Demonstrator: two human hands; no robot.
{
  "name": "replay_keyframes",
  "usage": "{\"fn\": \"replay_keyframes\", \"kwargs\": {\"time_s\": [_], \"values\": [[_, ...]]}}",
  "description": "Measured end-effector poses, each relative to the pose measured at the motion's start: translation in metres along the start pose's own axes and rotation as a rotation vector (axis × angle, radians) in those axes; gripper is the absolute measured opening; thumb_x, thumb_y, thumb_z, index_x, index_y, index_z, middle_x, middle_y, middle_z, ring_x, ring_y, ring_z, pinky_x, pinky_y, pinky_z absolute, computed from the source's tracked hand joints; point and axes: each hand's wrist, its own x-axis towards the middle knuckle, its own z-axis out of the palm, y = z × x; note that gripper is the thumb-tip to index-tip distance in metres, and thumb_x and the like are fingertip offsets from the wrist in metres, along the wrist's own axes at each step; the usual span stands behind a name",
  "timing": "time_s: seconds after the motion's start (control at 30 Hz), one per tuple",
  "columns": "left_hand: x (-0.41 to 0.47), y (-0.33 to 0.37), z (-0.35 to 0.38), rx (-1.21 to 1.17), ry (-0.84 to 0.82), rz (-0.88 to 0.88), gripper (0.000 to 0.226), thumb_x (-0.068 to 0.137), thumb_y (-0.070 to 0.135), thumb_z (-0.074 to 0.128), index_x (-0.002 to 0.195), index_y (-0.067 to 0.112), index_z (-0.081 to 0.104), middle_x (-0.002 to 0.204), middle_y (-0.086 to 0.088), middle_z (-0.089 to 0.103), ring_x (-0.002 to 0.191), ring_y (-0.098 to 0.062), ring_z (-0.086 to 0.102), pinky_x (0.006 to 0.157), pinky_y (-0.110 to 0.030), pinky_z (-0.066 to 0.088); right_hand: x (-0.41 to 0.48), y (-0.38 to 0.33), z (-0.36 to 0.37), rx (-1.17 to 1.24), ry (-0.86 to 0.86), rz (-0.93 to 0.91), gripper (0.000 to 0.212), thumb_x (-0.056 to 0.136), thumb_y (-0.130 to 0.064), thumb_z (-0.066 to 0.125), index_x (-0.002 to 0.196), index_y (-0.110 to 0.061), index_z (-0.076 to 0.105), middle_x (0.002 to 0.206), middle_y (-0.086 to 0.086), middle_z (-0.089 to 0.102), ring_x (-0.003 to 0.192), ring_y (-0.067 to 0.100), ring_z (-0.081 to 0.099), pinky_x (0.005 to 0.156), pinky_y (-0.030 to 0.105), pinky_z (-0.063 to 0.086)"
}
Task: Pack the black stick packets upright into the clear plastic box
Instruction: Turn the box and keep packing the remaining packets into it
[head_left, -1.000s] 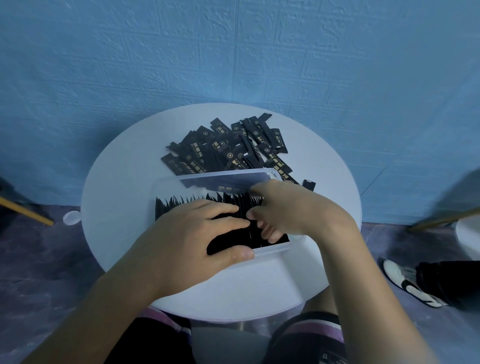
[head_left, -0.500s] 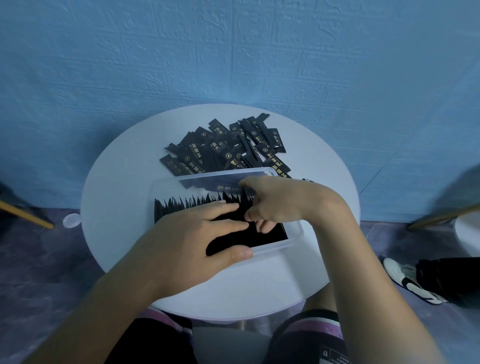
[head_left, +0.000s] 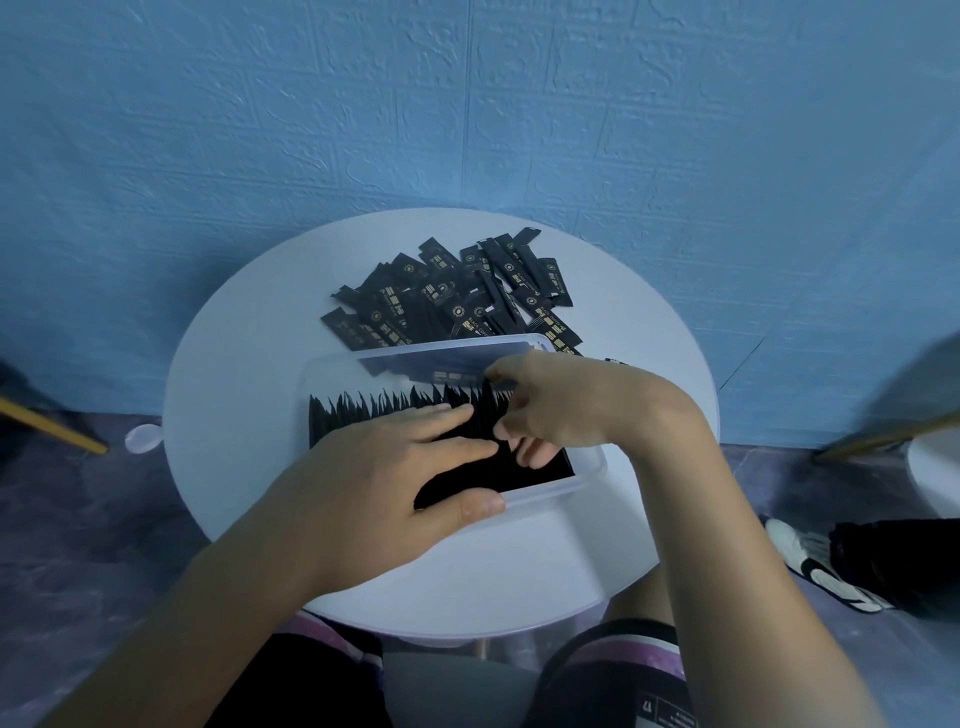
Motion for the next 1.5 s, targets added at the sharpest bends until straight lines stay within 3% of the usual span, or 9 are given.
{"fn": "replay_keyframes", "kwargs": {"time_s": [0.13,0.27,0.53,0.7,0.83,0.93,1.17,1.3,1.5], "values": [[0.0,0.0,0.003,0.011,0.007,0.043,0.078,0.088,0.086,0.017,0.145,0.044,0.051,0.161,0.015,0.035,0.15,0.006,0.012,0.116,-0.013,0.003,-0.001,0.003,0.0,0.021,0.002,0.0,0.053,0.1,-0.008,0.056,0.149,-0.018,0.037,0.092,0.007,0.074,0.081,0.025,0.076,0.076,0.029,0.059],[-0.001,0.0,0.002,0.006,-0.028,0.015,0.085,0.081,0.092,0.008,0.147,0.051,0.045,0.162,0.026,0.026,0.147,0.003,0.028,0.115,-0.021,0.024,-0.002,0.005,-0.001,0.042,0.001,0.0,0.053,0.099,-0.008,0.057,0.147,-0.018,0.037,0.094,0.007,0.075,0.079,0.023,0.077,0.08,0.03,0.059],[0.002,0.006,0.006,0.136,-0.024,0.104,0.068,0.094,0.075,0.03,0.148,0.039,0.047,0.155,0.013,0.039,0.138,-0.012,0.038,0.113,-0.032,0.032,-0.004,0.003,0.0,0.046,0.026,0.0,0.045,0.102,-0.005,0.043,0.145,-0.018,0.039,0.088,0.002,0.076,0.079,0.022,0.077,0.082,0.028,0.058],[0.008,0.005,0.011,0.202,0.04,0.132,0.066,0.093,0.077,0.037,0.145,0.039,0.051,0.14,0.01,0.052,0.12,-0.017,0.05,0.101,-0.035,0.043,0.0,0.005,0.004,-0.054,0.073,-0.009,0.043,0.101,-0.006,0.038,0.142,-0.018,0.045,0.089,0.007,0.077,0.071,0.018,0.076,0.086,0.031,0.058],[0.008,0.005,0.015,0.199,0.067,0.118,0.065,0.091,0.077,0.039,0.139,0.037,0.058,0.136,0.008,0.055,0.117,-0.018,0.052,0.098,-0.038,0.047,-0.001,0.007,0.005,0.01,0.109,-0.035,0.041,0.104,-0.007,0.036,0.142,-0.016,0.047,0.077,-0.003,0.073,0.068,0.018,0.076,0.072,0.025,0.057],[0.007,0.005,0.015,0.199,0.054,0.11,0.068,0.092,0.078,0.035,0.138,0.035,0.059,0.138,0.007,0.054,0.121,-0.018,0.05,0.1,-0.039,0.046,-0.006,0.009,0.004,0.037,0.14,-0.085,0.029,0.105,-0.01,0.039,0.126,-0.015,0.057,0.079,0.002,0.073,0.065,0.018,0.075,0.067,0.023,0.058],[0.006,0.006,0.012,0.174,0.008,0.074,0.07,0.09,0.084,0.025,0.139,0.043,0.054,0.146,0.013,0.046,0.132,-0.013,0.042,0.106,-0.036,0.039,-0.006,0.043,-0.007,0.343,0.726,-0.214,0.014,0.097,-0.017,0.059,0.091,-0.023,0.07,0.075,-0.006,0.07,0.054,0.009,0.067,0.05,0.025,0.05],[0.005,0.006,0.012,0.2,0.04,0.089,0.067,0.092,0.083,0.027,0.134,0.041,0.058,0.141,0.013,0.05,0.127,-0.013,0.046,0.1,-0.031,0.037,0.019,0.078,-0.005,0.199,0.855,-0.052,0.008,0.095,-0.029,0.063,0.099,-0.029,0.069,0.091,-0.015,0.07,0.075,0.014,0.065,0.075,0.031,0.047],[0.005,0.008,0.009,0.167,0.03,0.079,0.075,0.091,0.086,0.017,0.136,0.042,0.058,0.143,0.014,0.049,0.129,-0.011,0.044,0.102,-0.028,0.033,0.054,0.099,0.001,0.011,0.773,0.106,0.028,0.093,-0.027,0.063,0.12,-0.025,0.062,0.104,0.0,0.067,0.098,0.027,0.061,0.076,0.032,0.039]]}}
